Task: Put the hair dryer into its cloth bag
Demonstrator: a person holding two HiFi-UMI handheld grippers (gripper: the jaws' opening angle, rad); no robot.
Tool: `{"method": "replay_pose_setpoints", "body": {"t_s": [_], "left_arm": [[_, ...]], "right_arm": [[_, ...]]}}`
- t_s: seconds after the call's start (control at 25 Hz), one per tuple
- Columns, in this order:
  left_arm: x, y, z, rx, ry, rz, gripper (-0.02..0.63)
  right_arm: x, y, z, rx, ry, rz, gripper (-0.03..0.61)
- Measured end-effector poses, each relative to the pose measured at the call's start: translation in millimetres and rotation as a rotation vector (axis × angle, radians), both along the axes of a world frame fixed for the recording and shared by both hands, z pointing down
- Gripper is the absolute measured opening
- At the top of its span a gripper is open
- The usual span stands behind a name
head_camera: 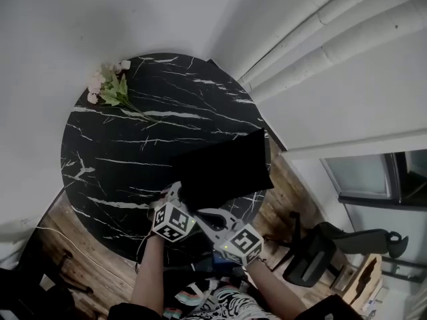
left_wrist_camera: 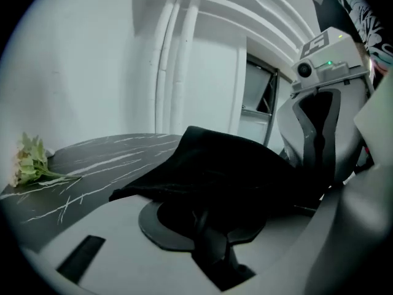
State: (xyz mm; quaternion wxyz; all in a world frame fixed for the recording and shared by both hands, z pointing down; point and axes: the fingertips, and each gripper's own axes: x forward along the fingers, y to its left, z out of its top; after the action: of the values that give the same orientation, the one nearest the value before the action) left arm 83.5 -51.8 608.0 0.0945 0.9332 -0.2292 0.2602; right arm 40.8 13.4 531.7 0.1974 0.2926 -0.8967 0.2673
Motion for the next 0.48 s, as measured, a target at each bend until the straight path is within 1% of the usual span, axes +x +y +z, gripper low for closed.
{"method": "replay_pose_setpoints", "body": {"t_s": [0.12, 0.2, 0.28, 0.36, 0.44, 0.48], "left_arm": [[-2, -6, -2, -0.006, 0.051, -0.01, 0.089], [-4, -9, 1, -0.003, 0.047, -0.006, 0.089], [-5, -10, 6, -0.002, 0.029, 0.005, 0.089], [-7, -9, 12, -0.009, 0.008, 0.007, 0.094], [-10, -10, 15, -0.013, -0.004, -0.016, 0.101], [-12, -10, 16, -0.014, -0.006, -0.037, 0.169]], "right_arm": [[-6, 5, -6, -0.037, -0.097, -0.051, 0.025], [-11, 9, -5, -0.061, -0.104, -0.1, 0.026], [-13, 10, 1, -0.065, -0.07, -0.138, 0.025], [-14, 8, 7, -0.042, -0.01, -0.165, 0.026], [-12, 6, 12, -0.018, 0.044, -0.16, 0.026], [-10, 4, 13, -0.011, 0.061, -0.144, 0.026]]}}
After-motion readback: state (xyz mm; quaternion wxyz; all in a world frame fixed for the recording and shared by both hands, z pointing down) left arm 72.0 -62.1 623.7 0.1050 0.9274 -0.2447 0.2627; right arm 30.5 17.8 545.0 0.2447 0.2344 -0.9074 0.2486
